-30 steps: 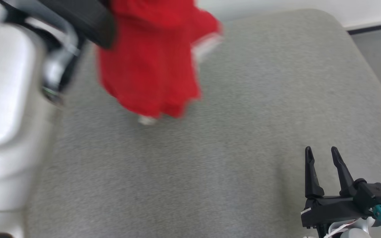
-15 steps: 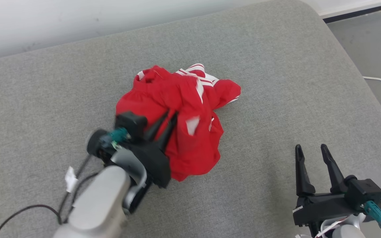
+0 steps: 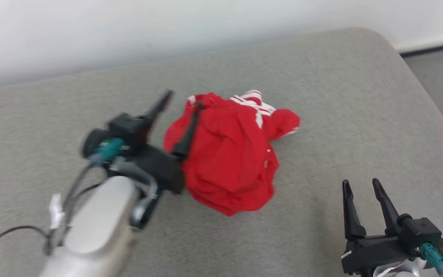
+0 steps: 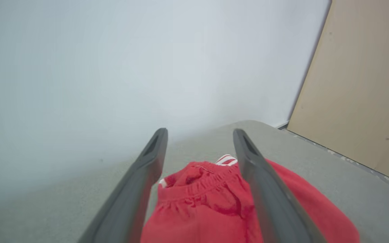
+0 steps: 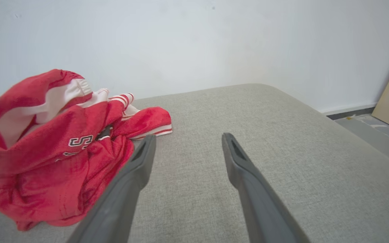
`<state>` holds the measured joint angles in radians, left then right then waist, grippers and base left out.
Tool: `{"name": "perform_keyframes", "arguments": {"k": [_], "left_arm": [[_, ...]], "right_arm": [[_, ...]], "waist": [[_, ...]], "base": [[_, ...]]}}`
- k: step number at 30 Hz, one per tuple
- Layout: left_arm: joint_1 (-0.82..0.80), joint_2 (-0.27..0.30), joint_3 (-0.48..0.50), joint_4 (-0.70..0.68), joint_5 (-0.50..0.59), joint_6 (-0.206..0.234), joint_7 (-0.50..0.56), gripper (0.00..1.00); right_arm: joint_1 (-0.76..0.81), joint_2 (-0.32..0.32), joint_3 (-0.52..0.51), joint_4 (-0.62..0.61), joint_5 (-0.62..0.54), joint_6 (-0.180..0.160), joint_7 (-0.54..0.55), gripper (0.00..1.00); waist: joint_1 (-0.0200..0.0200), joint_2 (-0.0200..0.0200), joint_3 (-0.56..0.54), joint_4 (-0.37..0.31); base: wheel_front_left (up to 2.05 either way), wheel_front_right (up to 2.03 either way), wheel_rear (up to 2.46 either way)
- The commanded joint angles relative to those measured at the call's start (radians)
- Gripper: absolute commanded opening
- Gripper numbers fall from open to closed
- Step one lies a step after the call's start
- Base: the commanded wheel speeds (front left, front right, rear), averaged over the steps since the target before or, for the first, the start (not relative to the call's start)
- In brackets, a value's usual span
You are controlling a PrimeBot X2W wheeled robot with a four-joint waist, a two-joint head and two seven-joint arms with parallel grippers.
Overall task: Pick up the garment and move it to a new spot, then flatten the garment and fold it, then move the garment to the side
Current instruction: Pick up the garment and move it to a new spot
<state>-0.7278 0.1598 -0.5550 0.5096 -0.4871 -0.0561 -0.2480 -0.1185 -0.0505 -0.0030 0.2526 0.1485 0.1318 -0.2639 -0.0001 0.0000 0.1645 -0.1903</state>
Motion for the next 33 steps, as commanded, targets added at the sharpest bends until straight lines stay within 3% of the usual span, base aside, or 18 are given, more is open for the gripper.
{"name": "perform_keyframes", "arguments": {"k": [1, 8, 15, 23, 33], "left_arm": [[0.026, 0.026, 0.018, -0.013, 0.004, 0.011, -0.009, 1.0], [0.187, 0.156, 0.167, -0.18, 0.005, 0.071, -0.016, 1.0], [0.464, 0.213, 0.352, -0.354, 0.016, 0.116, -0.016, 1.0], [0.691, 0.142, 0.487, -0.448, 0.057, 0.109, -0.017, 1.0], [0.745, 0.05, 0.557, -0.43, 0.114, 0.058, -0.017, 1.0]], "right_arm": [[0.011, 0.0, -0.001, -0.008, -0.009, -0.002, -0.001, 1.0], [0.041, 0.0, -0.003, -0.045, -0.032, -0.002, -0.001, 1.0], [0.063, 0.0, 0.001, -0.077, -0.037, -0.002, 0.013, 1.0], [0.099, 0.0, -0.021, -0.09, -0.047, -0.002, 0.033, 1.0], [0.111, 0.0, -0.021, -0.081, -0.057, -0.002, 0.04, 1.0]], "waist": [[0.0001, 0.0, -0.055, 0.064], [0.0001, 0.0, -0.105, 0.146], [0.0001, 0.0, -0.119, 0.18], [0.0001, 0.0, -0.118, 0.207], [0.0001, 0.0, -0.111, 0.212]], "base": [[0.0, 0.0, 0.0], [0.0, 0.0, 0.0], [0.0, 0.0, 0.0], [0.0, 0.0, 0.0], [0.0, 0.0, 0.0]]}}
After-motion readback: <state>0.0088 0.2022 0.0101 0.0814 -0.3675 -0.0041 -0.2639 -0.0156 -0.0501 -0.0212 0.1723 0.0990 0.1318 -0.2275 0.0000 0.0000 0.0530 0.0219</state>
